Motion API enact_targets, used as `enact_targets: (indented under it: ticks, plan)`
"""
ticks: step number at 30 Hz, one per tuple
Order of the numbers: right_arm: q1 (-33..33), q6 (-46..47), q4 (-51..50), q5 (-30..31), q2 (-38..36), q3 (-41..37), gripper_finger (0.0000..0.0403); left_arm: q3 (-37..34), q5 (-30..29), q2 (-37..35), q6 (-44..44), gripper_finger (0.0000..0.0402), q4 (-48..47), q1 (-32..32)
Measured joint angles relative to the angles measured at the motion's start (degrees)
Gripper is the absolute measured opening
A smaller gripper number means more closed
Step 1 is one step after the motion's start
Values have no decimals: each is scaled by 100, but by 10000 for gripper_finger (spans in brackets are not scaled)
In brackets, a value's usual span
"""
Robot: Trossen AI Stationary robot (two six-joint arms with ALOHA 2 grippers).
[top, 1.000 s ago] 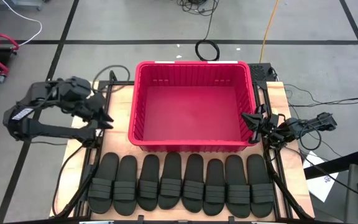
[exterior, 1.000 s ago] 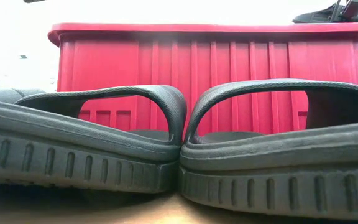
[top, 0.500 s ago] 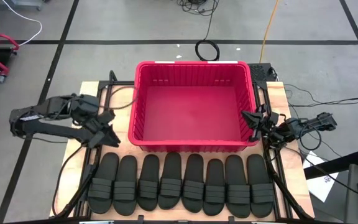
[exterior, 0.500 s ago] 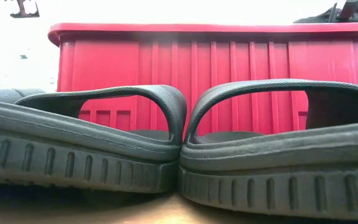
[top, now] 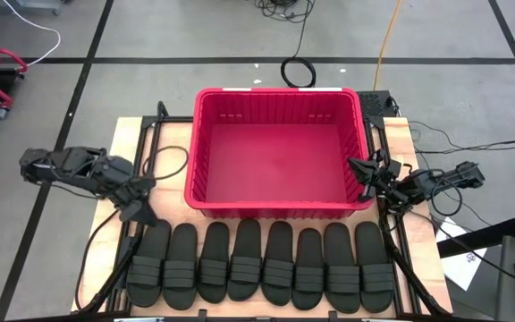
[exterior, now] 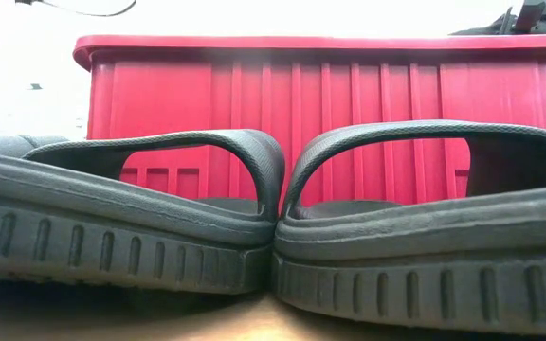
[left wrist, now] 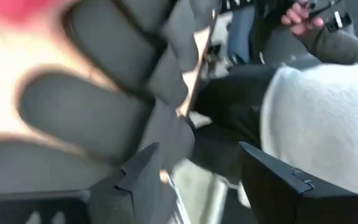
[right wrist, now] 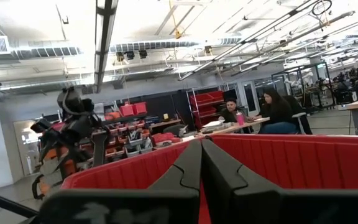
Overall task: Pick and place slides into bin
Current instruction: Put the slipper into the bin
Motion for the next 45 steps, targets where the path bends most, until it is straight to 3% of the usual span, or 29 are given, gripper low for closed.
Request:
enact_targets:
  ticks: [11,25,39,45]
  plan:
    - [0,0,-69,-13,1,1,0,-570,432,203,-221,239,277,-1169]
    - [0,0,-90,-22,-1,2,0,-1562,122,349,-244,239,1044,-2367]
    - [-2,131,-76,-22,-1,0,0,-2981,-15,349,-1054,239,3187,-3242]
    - [-2,138,-76,-17,-1,2,0,-3262,-97,349,-1323,239,3585,-3463]
